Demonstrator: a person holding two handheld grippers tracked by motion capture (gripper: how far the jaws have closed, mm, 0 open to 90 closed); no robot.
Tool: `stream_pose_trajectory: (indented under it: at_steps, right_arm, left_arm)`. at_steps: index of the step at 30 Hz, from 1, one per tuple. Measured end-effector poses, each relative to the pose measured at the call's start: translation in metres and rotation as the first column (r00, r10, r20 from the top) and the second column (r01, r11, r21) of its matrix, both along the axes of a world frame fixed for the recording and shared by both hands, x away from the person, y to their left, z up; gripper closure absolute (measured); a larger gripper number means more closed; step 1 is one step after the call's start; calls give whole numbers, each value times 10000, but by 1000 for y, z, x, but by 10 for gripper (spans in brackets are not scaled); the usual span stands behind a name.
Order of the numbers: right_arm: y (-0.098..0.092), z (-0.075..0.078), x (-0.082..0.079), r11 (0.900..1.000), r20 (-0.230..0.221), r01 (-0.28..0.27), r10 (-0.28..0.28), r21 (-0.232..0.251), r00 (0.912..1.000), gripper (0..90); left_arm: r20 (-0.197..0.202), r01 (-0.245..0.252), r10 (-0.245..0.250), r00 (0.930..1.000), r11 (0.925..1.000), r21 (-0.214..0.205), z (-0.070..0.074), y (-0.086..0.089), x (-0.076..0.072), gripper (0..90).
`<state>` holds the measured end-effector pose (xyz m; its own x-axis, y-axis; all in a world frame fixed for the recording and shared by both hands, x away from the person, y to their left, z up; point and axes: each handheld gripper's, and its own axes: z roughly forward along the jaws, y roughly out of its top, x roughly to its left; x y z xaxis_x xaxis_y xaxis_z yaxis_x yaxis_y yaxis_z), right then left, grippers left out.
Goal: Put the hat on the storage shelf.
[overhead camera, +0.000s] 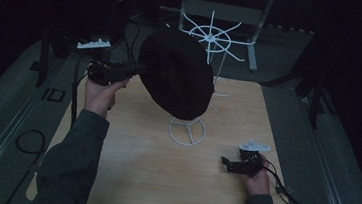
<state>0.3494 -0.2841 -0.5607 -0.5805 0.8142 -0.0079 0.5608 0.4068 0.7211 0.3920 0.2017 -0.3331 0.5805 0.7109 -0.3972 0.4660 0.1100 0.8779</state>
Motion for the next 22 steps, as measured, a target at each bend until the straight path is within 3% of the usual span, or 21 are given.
stream_pose_trajectory:
  at_steps: [11, 15, 19, 22]
  right_arm:
    - [0, 0, 0, 10000, -12, -4, 4, 9, 10000, 132]
    - [0, 0, 0, 10000, -3, -4, 4, 5, 10000, 132]
    - [0, 0, 0, 10000, -8, -8, 8, 9, 10000, 132]
    - [0, 0, 0, 10000, -8, -10, 10, 8, 10000, 132]
  left_arm:
    - [278, -158, 152, 9995, 9997, 207, 5, 9, -11, 437]
    - [325, -245, 243, 9992, 9997, 72, 4, 13, -17, 439]
    - [303, -428, 421, 9987, 9988, 221, 0, 17, -20, 438]
    - [369, -578, 557, 9978, 9967, 578, -2, 19, -25, 438]
